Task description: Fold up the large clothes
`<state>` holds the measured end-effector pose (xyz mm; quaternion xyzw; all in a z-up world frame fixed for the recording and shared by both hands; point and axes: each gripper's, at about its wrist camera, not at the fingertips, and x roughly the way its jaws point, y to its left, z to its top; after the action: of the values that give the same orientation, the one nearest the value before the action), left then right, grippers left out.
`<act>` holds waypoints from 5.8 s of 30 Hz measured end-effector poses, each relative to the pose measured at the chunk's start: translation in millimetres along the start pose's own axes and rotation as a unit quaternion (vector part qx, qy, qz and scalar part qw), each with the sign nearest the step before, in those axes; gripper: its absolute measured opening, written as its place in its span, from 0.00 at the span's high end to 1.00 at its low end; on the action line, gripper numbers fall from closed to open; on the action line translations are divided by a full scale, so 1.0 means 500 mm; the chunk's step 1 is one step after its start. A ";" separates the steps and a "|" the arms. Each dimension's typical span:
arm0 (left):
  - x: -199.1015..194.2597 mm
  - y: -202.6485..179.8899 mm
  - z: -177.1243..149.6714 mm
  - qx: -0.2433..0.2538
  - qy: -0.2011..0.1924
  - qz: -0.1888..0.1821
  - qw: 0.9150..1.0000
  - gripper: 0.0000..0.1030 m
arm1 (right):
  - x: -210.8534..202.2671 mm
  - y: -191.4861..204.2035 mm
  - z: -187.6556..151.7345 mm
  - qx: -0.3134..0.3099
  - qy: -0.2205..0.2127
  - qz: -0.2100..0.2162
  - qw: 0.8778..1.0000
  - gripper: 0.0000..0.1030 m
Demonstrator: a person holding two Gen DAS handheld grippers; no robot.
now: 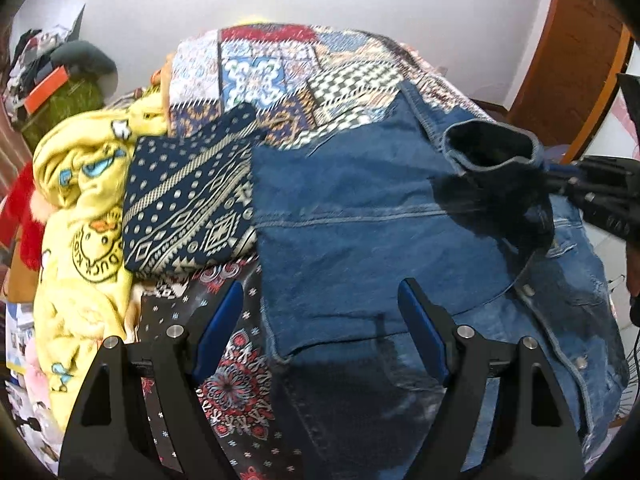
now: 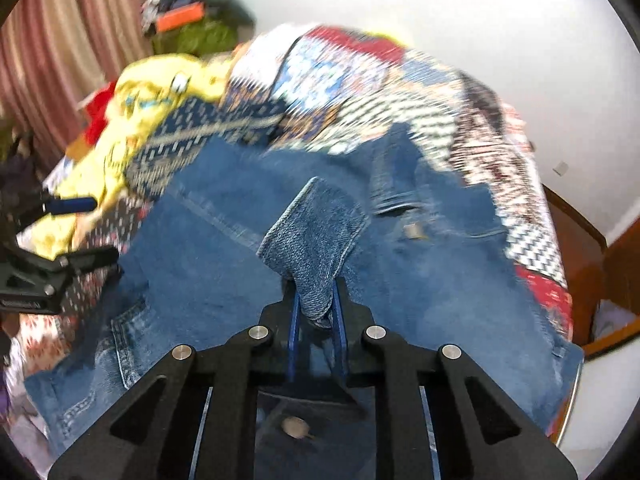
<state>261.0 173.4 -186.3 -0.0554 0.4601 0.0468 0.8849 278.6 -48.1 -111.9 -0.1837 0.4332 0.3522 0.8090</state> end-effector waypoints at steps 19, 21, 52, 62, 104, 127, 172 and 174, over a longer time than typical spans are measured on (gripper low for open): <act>-0.003 -0.114 -0.016 0.033 0.019 -0.017 0.999 0.23 | -0.030 -0.249 -0.240 0.221 0.008 -0.021 0.975 0.88; 0.002 -0.116 -0.023 0.034 0.027 -0.017 0.999 0.23 | -0.023 -0.246 -0.254 0.222 0.014 -0.015 0.975 0.88; 0.075 -0.252 0.041 0.067 0.040 -0.049 0.996 0.22 | -0.077 -0.537 -0.556 0.552 0.021 0.011 0.834 0.17; 0.087 -0.224 0.034 0.037 0.055 -0.046 0.997 0.22 | -0.018 -0.579 -0.575 0.626 0.004 0.019 0.780 0.31; -0.055 -0.200 0.010 0.070 -0.008 -0.069 0.995 0.22 | -0.040 -0.200 -0.212 0.294 0.024 0.032 0.955 0.93; 0.094 -0.746 0.141 0.328 0.035 -0.147 0.932 0.17 | -0.281 -0.402 -0.420 0.378 -0.067 -0.163 0.909 0.31; 0.115 -0.222 0.038 0.103 0.068 -0.072 0.990 0.57 | -0.096 -0.283 -0.308 0.279 0.036 -0.060 0.958 0.31; 0.123 -0.219 0.004 0.109 0.070 -0.049 0.990 0.40 | -0.078 -0.278 -0.312 0.275 0.054 -0.059 0.958 0.31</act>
<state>312.2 67.2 -229.4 0.0158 0.5197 -0.0511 0.8526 276.1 -252.9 -167.7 0.0023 0.5446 0.1609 0.8231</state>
